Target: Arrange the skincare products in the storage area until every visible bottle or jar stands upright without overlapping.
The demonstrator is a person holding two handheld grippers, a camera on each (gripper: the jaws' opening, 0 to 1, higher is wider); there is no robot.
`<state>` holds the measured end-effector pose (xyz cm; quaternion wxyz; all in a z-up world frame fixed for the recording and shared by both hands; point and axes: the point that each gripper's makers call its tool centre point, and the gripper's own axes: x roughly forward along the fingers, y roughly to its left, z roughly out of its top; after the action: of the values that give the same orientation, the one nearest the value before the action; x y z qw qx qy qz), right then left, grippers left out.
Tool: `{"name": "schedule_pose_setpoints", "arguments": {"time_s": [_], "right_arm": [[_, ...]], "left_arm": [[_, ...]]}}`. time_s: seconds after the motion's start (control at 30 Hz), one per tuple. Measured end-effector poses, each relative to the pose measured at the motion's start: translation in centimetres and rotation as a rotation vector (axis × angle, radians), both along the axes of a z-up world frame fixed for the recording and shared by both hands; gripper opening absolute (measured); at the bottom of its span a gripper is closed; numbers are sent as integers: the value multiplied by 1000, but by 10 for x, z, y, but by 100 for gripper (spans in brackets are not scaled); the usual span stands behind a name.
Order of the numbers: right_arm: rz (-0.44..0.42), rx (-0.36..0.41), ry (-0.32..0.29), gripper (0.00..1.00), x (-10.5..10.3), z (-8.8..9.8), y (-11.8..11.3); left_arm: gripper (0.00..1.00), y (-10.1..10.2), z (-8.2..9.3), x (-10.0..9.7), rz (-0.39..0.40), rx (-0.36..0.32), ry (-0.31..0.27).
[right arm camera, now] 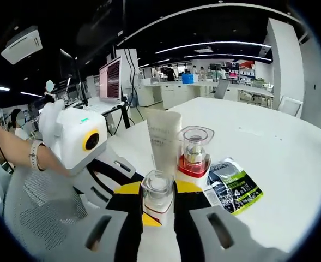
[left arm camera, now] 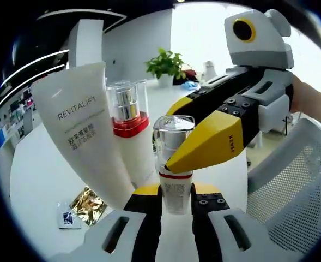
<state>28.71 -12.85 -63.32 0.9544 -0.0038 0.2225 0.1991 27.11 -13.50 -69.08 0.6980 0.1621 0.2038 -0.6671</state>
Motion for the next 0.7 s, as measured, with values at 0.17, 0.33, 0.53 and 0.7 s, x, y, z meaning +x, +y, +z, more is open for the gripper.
{"name": "schedule_pose_setpoints", "arguments": {"time_s": [0.17,0.33,0.53,0.7], "right_arm": [[-9,-6,5,20,-1,-7,-1],[-6,-28,17,21,-3,-14,-1],[-21,-32,12,22,-2,-13,-3],[-7,-46,20,25,-4,-16,2]], "left_arm": [[17,-2,-7,-2,-1,-24,9],[17,-1,-14,-5,-18,-26,5],[18,-4,-12,-1,-19,-41,-19],[18,-5,-10,1,-16,-52,-51]]}}
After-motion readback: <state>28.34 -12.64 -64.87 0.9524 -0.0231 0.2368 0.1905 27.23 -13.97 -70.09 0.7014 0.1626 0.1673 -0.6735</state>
